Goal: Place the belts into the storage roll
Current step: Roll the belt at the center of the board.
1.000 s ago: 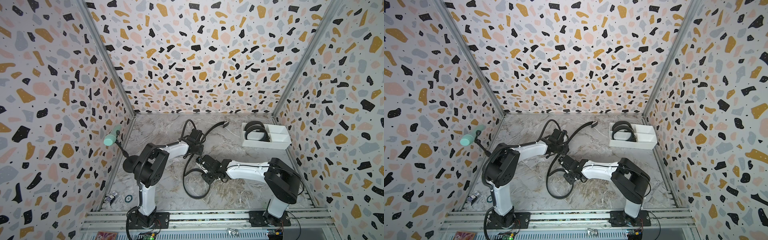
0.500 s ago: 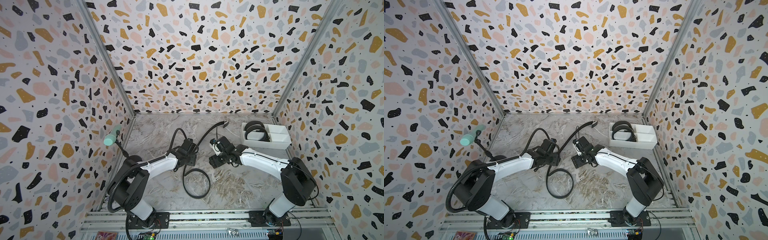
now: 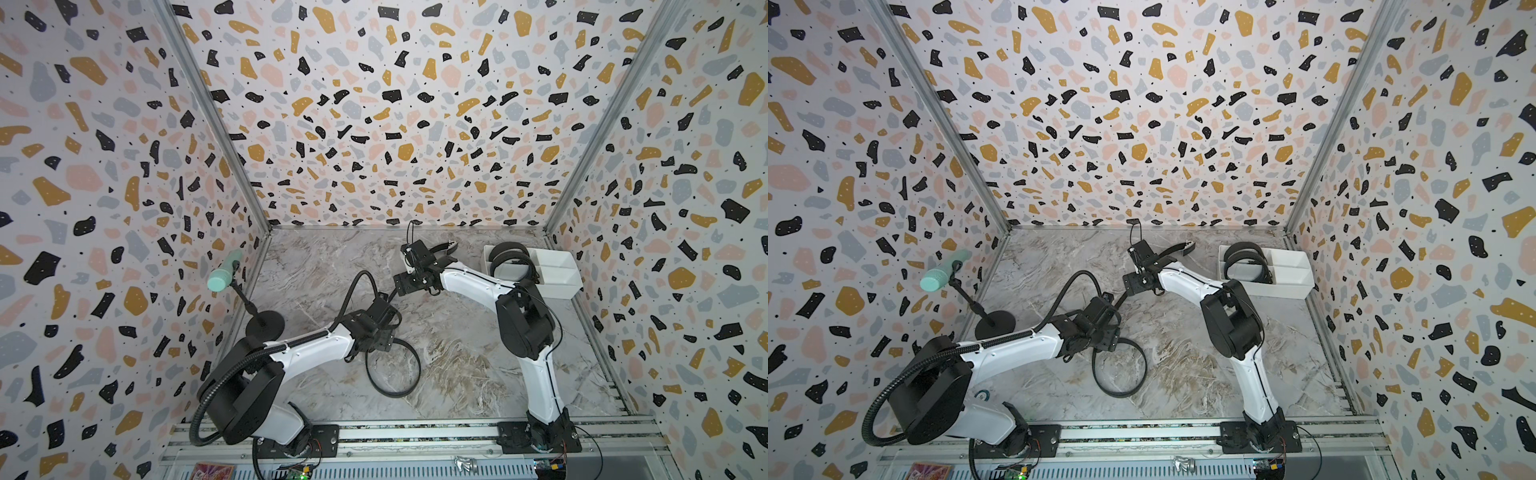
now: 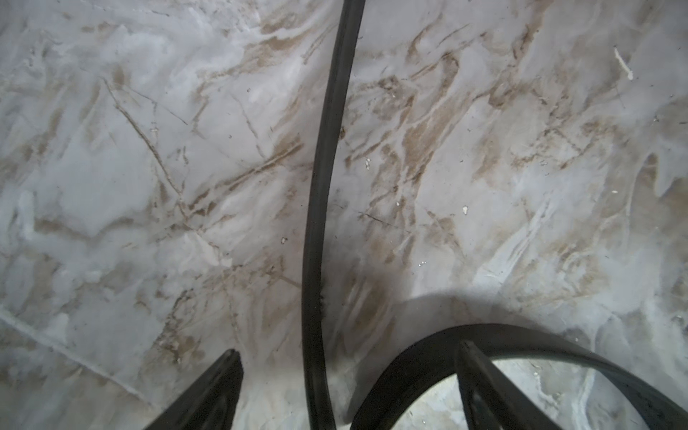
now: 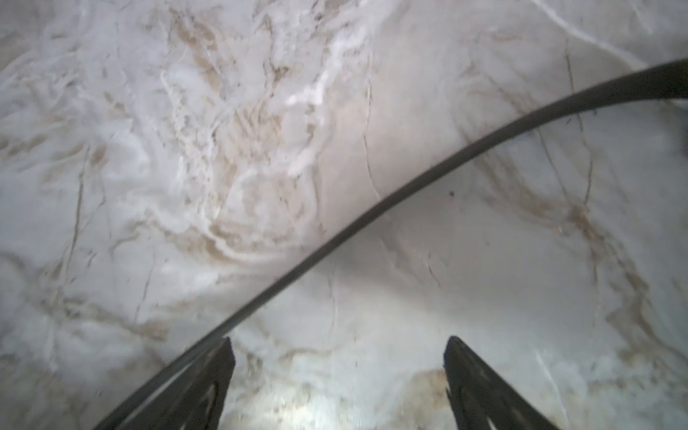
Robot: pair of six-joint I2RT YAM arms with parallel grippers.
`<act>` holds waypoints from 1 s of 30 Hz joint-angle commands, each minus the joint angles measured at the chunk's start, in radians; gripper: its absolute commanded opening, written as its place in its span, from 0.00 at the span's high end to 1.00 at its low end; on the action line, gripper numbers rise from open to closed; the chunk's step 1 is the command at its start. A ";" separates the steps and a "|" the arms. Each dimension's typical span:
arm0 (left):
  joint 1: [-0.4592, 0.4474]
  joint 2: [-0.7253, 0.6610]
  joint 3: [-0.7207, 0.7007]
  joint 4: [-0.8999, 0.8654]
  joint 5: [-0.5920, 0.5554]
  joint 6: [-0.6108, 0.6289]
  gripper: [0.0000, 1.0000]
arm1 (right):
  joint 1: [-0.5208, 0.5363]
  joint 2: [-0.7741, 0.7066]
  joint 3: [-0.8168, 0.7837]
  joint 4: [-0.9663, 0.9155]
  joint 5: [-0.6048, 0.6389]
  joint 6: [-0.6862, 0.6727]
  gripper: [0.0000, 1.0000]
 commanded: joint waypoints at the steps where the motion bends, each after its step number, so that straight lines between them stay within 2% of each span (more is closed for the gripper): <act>1: -0.020 -0.015 -0.030 -0.032 -0.026 0.016 0.12 | 0.001 0.062 0.148 -0.123 0.085 0.018 0.08; 6: -0.037 0.021 -0.024 -0.015 -0.037 0.020 0.09 | -0.006 0.183 0.297 -0.215 0.116 0.023 0.08; 9: -0.059 0.061 0.007 -0.033 -0.071 0.021 0.09 | -0.008 0.215 0.326 -0.244 0.122 0.027 0.08; 12: -0.076 0.062 0.030 -0.056 -0.094 0.013 0.08 | -0.008 0.218 0.314 -0.241 0.128 0.025 0.11; 19: -0.083 -0.045 0.040 -0.090 -0.085 0.015 0.08 | -0.018 0.207 0.251 -0.210 0.120 0.017 0.12; 25: -0.086 -0.087 0.006 -0.097 -0.006 0.024 0.07 | -0.024 0.183 0.187 -0.179 0.115 0.018 0.15; 30: -0.096 -0.039 -0.013 -0.105 0.007 0.043 0.07 | -0.030 0.168 0.144 -0.154 0.109 0.025 0.15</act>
